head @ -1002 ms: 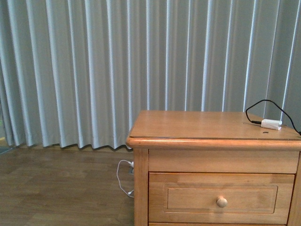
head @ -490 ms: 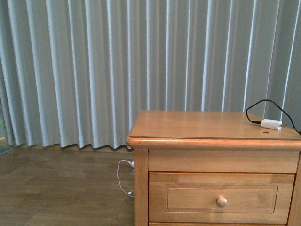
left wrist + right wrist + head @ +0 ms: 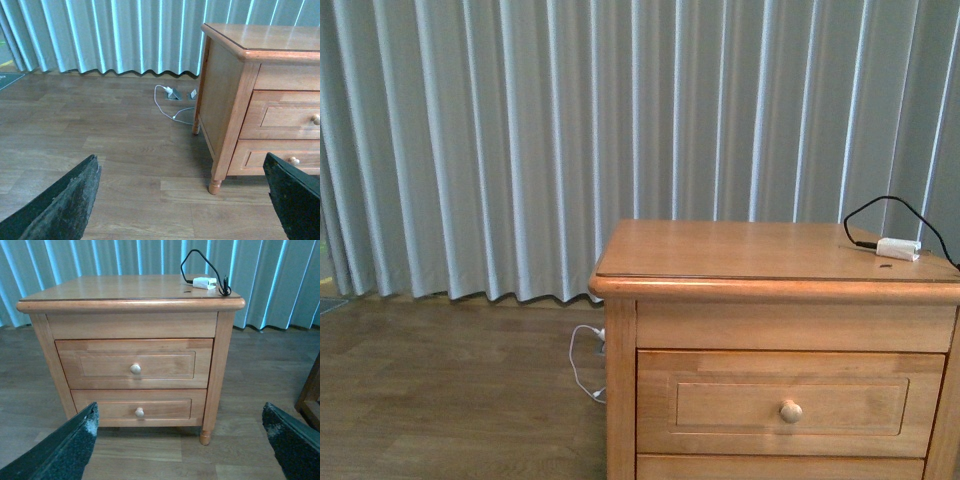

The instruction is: Place pink marker in drawer with both arms

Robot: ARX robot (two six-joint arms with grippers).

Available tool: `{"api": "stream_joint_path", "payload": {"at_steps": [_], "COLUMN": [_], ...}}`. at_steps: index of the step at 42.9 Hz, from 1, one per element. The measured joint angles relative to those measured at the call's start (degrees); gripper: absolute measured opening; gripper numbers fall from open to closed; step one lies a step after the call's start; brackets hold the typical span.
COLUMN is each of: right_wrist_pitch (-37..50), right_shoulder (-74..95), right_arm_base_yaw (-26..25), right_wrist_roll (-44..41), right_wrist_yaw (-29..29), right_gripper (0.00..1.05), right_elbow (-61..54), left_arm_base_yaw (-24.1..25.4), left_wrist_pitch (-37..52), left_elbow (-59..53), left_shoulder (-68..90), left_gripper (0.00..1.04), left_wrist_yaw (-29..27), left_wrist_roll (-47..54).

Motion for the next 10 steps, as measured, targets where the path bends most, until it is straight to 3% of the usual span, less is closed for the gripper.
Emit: {"api": "stream_joint_path", "payload": {"at_steps": [10], "right_wrist_pitch": [0.0], "right_shoulder": [0.0], "right_arm_base_yaw": [0.0], "right_wrist_roll": [0.0], "right_wrist_yaw": [0.0], "right_gripper": [0.96], "right_elbow": [0.0], "left_arm_base_yaw": [0.0], "left_wrist_pitch": [0.0], "left_elbow": [0.0], "left_shoulder": [0.0], "left_gripper": [0.98], "left_wrist_yaw": [0.0], "left_wrist_roll": [0.0]}}
